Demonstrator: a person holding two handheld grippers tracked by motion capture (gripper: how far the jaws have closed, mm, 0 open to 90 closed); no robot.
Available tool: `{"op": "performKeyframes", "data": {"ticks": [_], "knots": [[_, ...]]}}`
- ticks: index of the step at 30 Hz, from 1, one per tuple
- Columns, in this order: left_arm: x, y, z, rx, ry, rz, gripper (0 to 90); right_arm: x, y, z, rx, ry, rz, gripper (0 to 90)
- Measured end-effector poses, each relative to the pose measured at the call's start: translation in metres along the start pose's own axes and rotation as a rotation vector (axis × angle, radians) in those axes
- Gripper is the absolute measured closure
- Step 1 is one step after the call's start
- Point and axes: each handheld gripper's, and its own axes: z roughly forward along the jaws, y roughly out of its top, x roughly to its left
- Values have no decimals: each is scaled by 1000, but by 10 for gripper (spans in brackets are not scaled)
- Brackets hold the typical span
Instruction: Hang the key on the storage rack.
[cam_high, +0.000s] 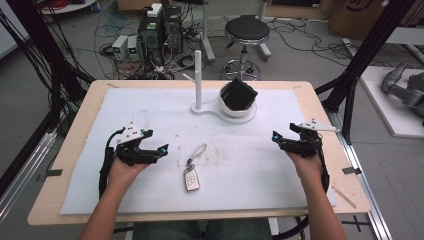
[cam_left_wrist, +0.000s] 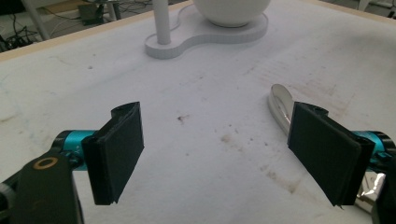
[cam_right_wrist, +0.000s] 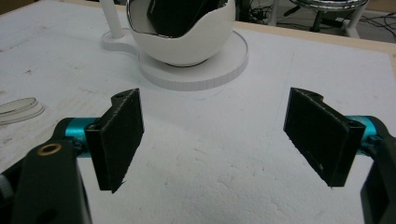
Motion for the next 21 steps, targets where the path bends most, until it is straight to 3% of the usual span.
{"op": "performKeyframes", "data": {"ticks": [3,8,19,21], "knots": [[-7,2,11,17,-23,-7,184,0,0,0,-1,2,3,203],[-24,3,31,55,-64,21,184,0,0,0,4,2,0,203],[-50,-1,74,200,-106,72,185,3,-1,3,24,5,-11,204],[-53,-2,80,238,-106,88,221,3,-1,3,27,3,-17,203]]}}
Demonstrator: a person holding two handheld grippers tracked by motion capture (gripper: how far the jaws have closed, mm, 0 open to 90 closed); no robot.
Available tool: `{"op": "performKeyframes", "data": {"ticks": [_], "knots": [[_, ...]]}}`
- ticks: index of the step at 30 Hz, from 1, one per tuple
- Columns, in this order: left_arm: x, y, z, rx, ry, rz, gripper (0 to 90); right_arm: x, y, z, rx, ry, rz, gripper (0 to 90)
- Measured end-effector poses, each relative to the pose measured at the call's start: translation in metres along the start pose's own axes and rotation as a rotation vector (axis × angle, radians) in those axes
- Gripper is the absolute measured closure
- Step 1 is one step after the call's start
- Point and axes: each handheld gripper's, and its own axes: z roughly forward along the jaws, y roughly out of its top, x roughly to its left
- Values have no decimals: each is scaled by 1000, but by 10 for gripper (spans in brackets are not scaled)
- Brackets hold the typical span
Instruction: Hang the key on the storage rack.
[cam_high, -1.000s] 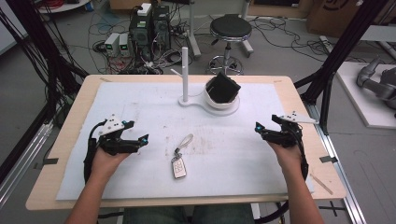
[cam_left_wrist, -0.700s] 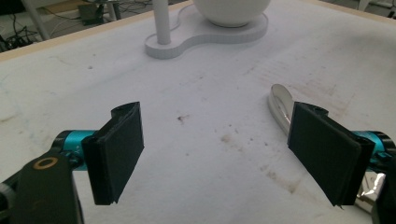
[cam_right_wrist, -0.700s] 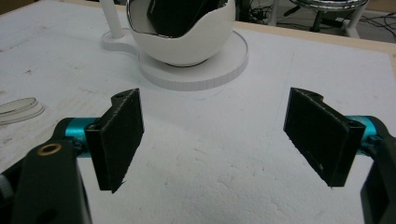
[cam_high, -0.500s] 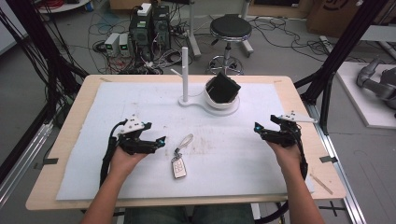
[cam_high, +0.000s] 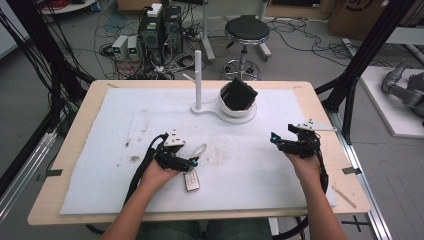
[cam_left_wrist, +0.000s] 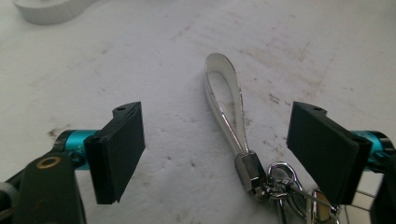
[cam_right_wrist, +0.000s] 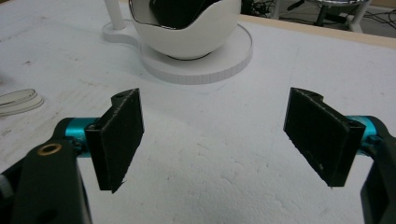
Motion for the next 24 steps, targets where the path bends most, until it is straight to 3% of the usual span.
{"op": "performKeyframes", "data": {"ticks": [3,10,16,24], "knots": [[-3,-1,7,59,6,22,313,0,-1,0,-1,0,-1,204],[-4,-1,2,65,10,11,520,-3,-3,-2,0,-2,8,203],[-11,-2,1,61,-17,47,800,-3,-3,-3,1,-3,6,204],[-14,0,-3,30,14,87,817,-2,-3,-2,6,-2,1,204]]}}
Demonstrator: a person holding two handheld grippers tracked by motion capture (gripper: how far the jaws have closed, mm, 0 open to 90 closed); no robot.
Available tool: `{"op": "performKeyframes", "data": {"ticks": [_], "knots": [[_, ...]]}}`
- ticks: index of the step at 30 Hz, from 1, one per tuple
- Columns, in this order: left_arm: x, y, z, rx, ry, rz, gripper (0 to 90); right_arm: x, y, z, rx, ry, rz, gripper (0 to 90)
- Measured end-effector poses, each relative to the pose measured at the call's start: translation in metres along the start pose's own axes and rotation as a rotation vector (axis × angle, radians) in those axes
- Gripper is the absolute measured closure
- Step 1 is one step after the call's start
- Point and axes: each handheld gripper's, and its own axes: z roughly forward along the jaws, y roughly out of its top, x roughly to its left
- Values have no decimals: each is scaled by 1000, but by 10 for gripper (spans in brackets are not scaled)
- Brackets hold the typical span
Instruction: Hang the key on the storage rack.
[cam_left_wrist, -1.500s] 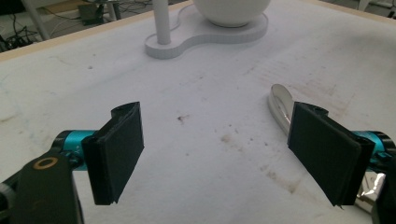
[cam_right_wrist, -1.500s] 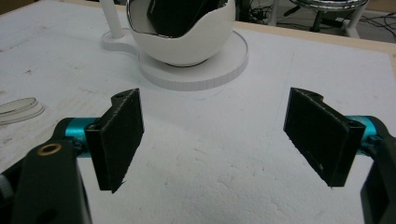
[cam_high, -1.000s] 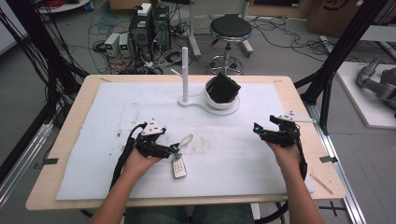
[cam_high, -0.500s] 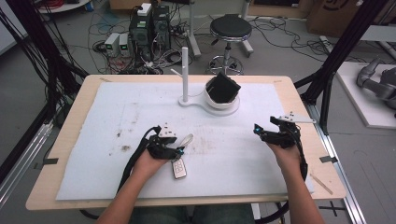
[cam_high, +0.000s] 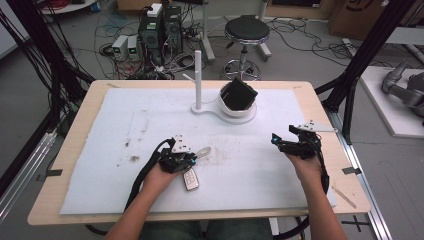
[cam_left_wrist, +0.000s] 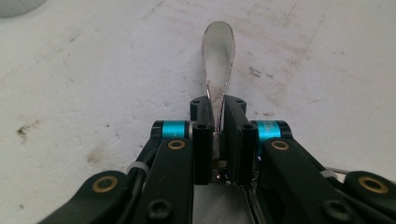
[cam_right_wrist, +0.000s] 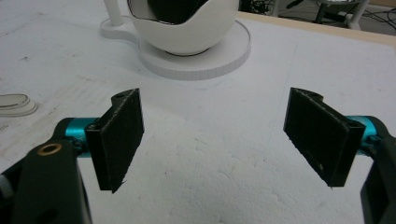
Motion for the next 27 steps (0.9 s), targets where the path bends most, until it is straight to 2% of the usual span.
{"op": "performKeyframes", "data": {"ticks": [4,8,13,16,19,22,27], "knots": [[4,6,-14,-70,4,-28,817,-1,0,0,-4,2,1,204],[11,11,-33,-155,26,-82,817,-3,1,0,-20,2,19,204],[27,19,-51,-220,76,-129,817,-5,1,0,-25,7,21,204],[36,24,-56,-256,112,-163,818,-4,1,1,-21,14,21,204],[43,30,-59,-285,137,-173,817,-3,1,2,-19,15,10,204],[48,37,-60,-304,152,-194,817,-2,2,3,-16,14,7,204],[52,49,-62,-339,165,-203,817,-3,2,4,-16,9,11,204]]}}
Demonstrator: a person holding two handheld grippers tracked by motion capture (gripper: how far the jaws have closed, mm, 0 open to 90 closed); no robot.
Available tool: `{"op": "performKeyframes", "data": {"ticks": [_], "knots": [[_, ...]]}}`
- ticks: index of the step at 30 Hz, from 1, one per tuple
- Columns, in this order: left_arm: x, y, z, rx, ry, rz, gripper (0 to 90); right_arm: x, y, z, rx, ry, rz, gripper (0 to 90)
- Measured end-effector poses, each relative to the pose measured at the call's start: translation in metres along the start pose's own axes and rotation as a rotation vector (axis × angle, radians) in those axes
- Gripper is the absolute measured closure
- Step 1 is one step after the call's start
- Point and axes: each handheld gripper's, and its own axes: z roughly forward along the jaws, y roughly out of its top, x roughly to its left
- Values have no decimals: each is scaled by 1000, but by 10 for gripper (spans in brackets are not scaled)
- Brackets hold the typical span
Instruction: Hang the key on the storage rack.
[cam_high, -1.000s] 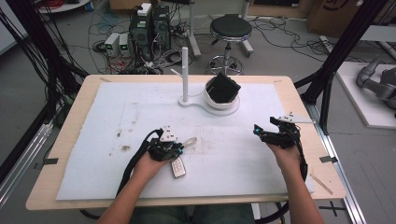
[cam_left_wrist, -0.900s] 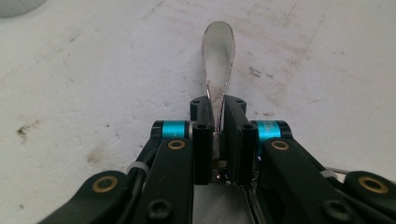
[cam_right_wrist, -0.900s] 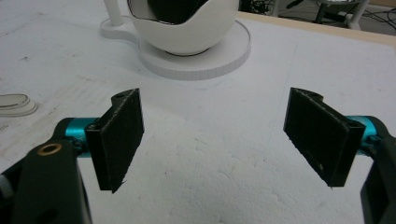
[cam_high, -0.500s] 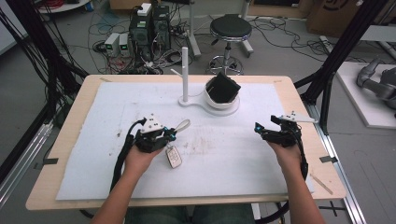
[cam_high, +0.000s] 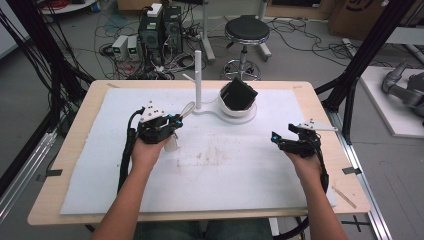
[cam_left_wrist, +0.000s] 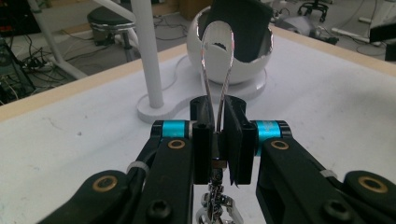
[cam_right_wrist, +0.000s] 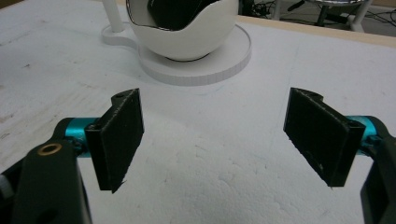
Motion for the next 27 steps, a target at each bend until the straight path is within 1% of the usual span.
{"op": "performKeyframes", "data": {"ticks": [4,9,15,16,17,19,22,27], "knots": [[0,12,4,-20,17,9,817,0,0,0,6,2,1,204],[-1,36,8,-51,31,35,817,0,0,0,2,3,0,204],[-1,64,16,-72,66,68,817,0,0,0,4,6,5,204],[-1,68,17,-78,77,74,817,-1,0,0,5,6,4,204],[0,70,18,-78,80,69,817,-1,0,0,5,9,7,204],[2,75,22,-79,106,76,817,-1,0,0,5,8,7,204],[4,80,26,-90,122,73,817,-1,0,0,4,8,6,204],[6,87,35,-67,150,79,817,-2,-1,0,4,6,11,204]]}}
